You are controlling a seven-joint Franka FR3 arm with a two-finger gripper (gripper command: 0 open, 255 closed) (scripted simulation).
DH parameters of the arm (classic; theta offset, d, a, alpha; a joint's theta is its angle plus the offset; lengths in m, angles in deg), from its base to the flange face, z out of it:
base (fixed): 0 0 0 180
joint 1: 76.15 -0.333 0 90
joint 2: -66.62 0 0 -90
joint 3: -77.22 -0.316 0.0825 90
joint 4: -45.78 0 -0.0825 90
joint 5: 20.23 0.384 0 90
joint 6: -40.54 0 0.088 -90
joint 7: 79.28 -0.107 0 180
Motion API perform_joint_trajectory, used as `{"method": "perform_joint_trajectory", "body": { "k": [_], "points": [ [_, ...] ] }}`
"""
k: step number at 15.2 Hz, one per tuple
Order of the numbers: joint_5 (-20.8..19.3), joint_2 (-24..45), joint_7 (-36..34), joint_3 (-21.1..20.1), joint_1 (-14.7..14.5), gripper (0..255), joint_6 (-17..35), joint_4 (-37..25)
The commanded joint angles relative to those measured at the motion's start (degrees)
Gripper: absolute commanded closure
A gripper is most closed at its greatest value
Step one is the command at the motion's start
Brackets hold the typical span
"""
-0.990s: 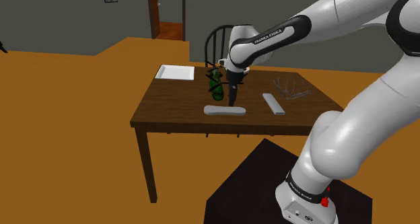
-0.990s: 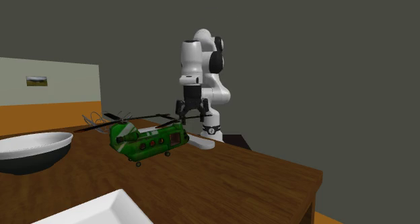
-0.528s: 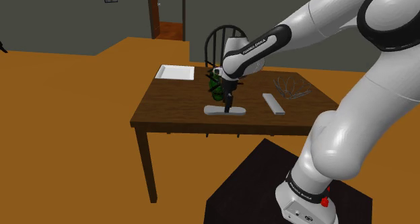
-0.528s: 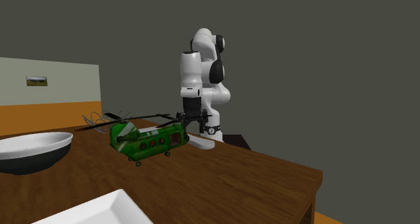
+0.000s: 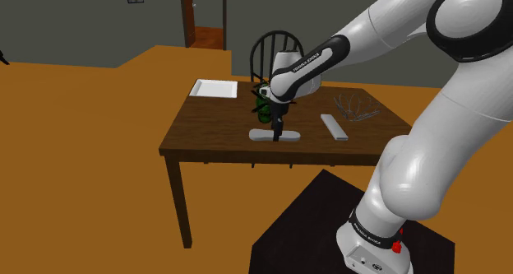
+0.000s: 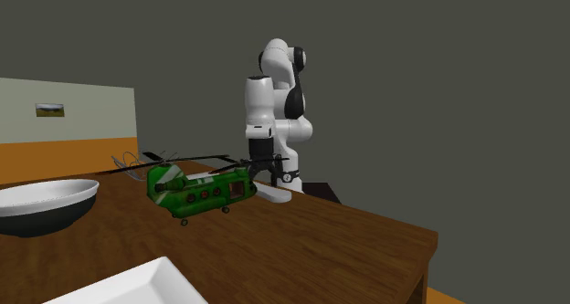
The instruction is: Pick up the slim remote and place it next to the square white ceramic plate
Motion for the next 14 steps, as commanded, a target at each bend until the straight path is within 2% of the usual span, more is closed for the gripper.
{"method": "perform_joint_trajectory", "body": {
  "k": [1, 2, 3, 12, 14],
  "points": [
    [0.00, 0.06, -0.01, 0.04, 0.04, 0, 0.04, 0.01],
    [0.00, 0.06, -0.01, 0.04, 0.04, 0, 0.04, 0.01],
    [-0.01, 0.05, -0.03, 0.03, 0.04, 255, 0.05, 0.03],
    [0.00, 0.06, -0.01, 0.04, 0.05, 255, 0.04, 0.01],
    [-0.51, -1.14, -0.43, -0.12, 0.15, 255, -1.68, -0.57]
  ]
}}
